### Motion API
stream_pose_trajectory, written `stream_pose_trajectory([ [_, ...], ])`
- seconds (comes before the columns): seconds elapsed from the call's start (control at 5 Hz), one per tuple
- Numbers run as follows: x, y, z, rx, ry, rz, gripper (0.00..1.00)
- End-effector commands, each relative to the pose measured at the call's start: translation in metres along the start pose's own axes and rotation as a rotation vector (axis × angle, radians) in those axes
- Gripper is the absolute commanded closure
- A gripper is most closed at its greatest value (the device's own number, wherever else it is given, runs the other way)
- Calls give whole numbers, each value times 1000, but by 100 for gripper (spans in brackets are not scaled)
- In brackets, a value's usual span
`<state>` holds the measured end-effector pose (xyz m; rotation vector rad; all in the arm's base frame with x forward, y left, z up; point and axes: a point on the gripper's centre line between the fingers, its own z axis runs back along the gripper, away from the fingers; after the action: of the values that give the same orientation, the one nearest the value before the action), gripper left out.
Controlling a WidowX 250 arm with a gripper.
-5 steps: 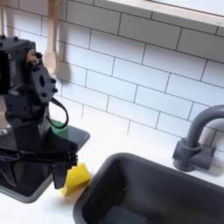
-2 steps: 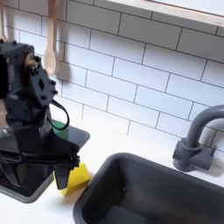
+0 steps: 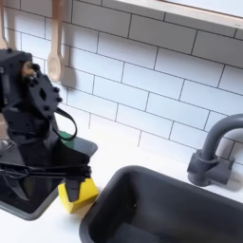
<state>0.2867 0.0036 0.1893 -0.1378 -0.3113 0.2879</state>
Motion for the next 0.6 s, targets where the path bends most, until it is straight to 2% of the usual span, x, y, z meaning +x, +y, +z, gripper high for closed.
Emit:
stream_pose_trajectory([
  [0.0, 11, -17, -30, -27, 28, 76, 0],
  [0.2, 18, -20, -47, -4, 30, 165, 0],
  [0.4, 26, -26, -54, -22, 33, 177, 0],
])
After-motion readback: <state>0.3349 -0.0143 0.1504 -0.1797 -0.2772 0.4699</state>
